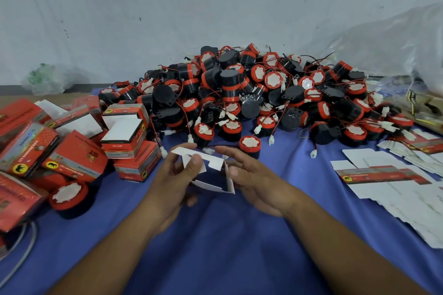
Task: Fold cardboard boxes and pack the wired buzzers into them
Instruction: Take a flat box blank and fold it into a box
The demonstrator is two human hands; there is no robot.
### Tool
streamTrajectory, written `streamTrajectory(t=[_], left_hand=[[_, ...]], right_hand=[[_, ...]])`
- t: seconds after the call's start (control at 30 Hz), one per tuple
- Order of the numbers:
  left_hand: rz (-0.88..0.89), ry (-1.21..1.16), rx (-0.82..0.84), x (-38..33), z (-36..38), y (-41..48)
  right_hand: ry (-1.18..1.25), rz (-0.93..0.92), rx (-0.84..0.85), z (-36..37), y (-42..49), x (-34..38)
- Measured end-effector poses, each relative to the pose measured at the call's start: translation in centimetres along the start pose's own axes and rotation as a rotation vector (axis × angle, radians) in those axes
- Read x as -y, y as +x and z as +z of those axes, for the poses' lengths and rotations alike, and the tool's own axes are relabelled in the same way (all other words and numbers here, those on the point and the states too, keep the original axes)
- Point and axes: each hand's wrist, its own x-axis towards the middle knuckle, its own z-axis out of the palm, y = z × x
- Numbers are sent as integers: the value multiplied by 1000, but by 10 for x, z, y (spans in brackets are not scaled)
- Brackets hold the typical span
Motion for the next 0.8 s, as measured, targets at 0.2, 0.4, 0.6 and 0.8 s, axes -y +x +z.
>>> streamTrajectory(t=[0.2,0.4,0.6,0.8], left_hand=[[15,81,36,-4,-1,-2],[10,59,130,-1,0,-3],[83,273,364,7,10,-12],[119,293,311,6,12,-10]], right_hand=[[-67,35,-19,2,5,-5],[-60,-40,-183,9,9,-7],[-89,-92,-534,-7,12,-9],[-659,-175,-585,3,11,-15]])
